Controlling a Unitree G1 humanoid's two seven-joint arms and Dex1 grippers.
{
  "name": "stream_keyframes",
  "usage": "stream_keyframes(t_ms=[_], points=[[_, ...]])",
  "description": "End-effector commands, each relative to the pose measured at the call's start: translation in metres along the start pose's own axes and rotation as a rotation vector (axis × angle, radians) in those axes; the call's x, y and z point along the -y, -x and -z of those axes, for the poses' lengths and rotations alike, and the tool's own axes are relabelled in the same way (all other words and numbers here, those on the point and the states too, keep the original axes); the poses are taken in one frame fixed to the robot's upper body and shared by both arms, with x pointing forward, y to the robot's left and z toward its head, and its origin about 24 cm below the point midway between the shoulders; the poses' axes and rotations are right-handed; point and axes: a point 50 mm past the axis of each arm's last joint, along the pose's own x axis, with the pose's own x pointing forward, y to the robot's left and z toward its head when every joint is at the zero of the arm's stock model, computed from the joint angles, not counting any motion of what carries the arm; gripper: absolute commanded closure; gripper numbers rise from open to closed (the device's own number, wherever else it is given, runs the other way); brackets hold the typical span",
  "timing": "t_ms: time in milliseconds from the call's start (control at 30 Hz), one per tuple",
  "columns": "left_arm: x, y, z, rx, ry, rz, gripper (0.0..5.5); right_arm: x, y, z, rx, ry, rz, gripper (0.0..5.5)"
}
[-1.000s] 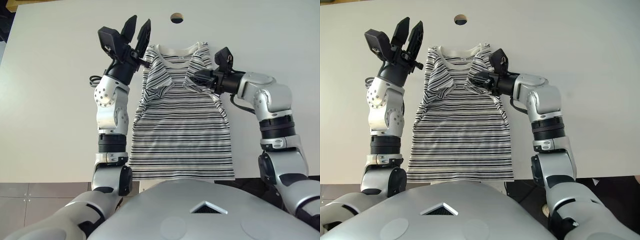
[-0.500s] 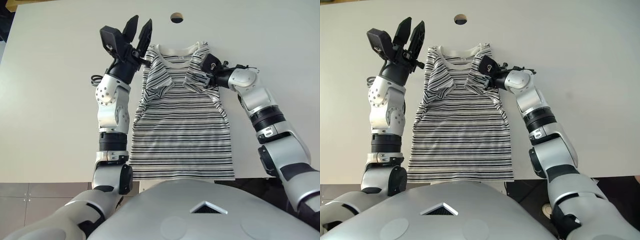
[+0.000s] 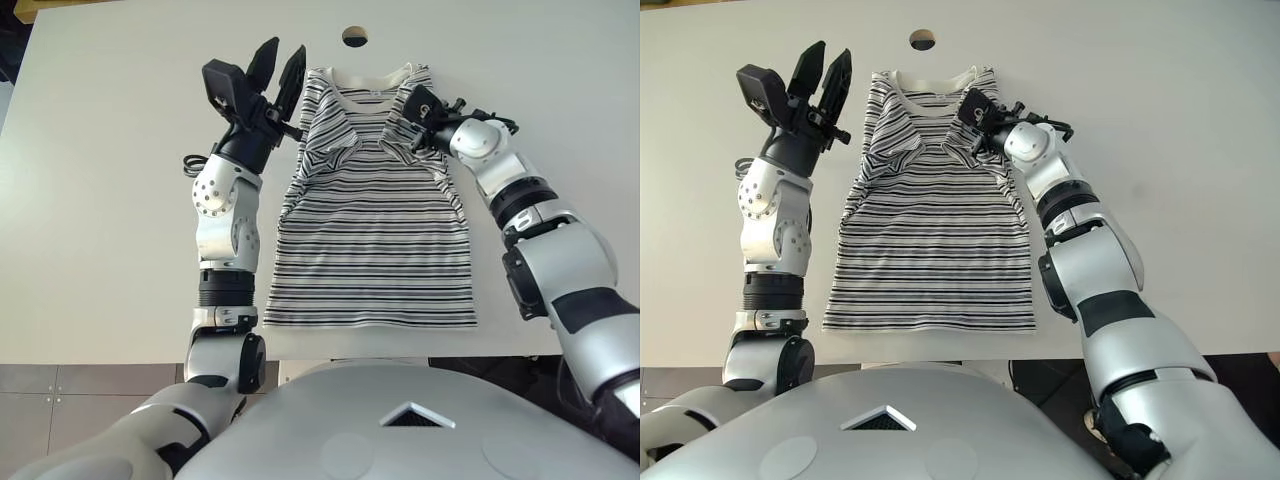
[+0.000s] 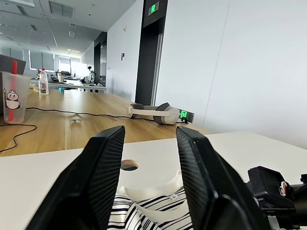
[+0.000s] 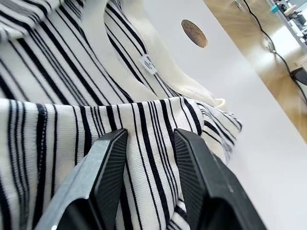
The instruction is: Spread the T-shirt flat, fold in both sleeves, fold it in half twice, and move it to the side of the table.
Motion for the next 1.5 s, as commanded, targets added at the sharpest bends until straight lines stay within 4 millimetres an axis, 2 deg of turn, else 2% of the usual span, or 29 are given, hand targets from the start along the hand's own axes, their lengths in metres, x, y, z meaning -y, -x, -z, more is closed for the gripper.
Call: stream_keyframes(t_ms=[33,100,167,233,300,367,433,467,567,700,833,967,1067,1200,1500], points=[[-0.003,0.002,-0.018,0.05,-0.085,0.059,3.49,0.014,0.013,-0.053,0.456,0.002,-0.003,3.7],[-0.009,0.003,-0.03,0.054,-0.22,0.101,3.49,0.034,0.035,-0.078,0.666,0.062,0.063,3.7],[-0.02,0.006,-0.037,0.001,-0.405,0.164,3.49,0.049,0.06,-0.077,0.738,0.142,0.104,3.7],[-0.028,0.019,-0.042,-0.063,-0.609,0.3,3.49,0.058,0.09,-0.053,0.71,0.229,0.085,3.7],[-0.031,0.038,-0.047,-0.097,-0.782,0.449,3.49,0.058,0.117,-0.027,0.655,0.244,0.021,3.7],[-0.029,0.062,-0.046,-0.155,-0.853,0.624,3.49,0.049,0.146,0.0,0.582,0.25,-0.049,3.7],[-0.033,0.09,-0.041,-0.303,-0.912,0.807,3.22,0.027,0.179,0.028,0.438,0.328,-0.166,3.69],[-0.036,0.103,-0.041,-0.379,-0.894,0.876,3.01,0.014,0.193,0.039,0.342,0.416,-0.266,3.51],[-0.041,0.122,-0.045,-0.525,-0.88,1.013,2.76,-0.003,0.213,0.047,0.182,0.519,-0.456,3.23],[-0.04,0.135,-0.044,-0.6,-0.964,1.161,2.76,-0.013,0.225,0.057,0.059,0.579,-0.569,3.23],[-0.031,0.162,-0.017,-0.646,-0.996,1.33,2.76,-0.035,0.229,0.071,0.012,0.714,-0.698,3.23],[-0.02,0.188,0.004,-0.671,-0.89,1.429,2.76,-0.058,0.234,0.081,0.041,0.752,-0.798,3.23],[-0.018,0.202,0.011,-0.707,-0.852,1.492,2.76,-0.066,0.236,0.084,0.066,0.759,-0.835,3.23],[-0.018,0.206,0.014,-0.707,-0.845,1.512,2.76,-0.075,0.236,0.085,0.101,0.75,-0.875,3.23],[-0.004,0.205,0.028,-0.644,-0.801,1.508,2.76,-0.097,0.231,0.083,0.185,0.749,-0.927,3.23]])
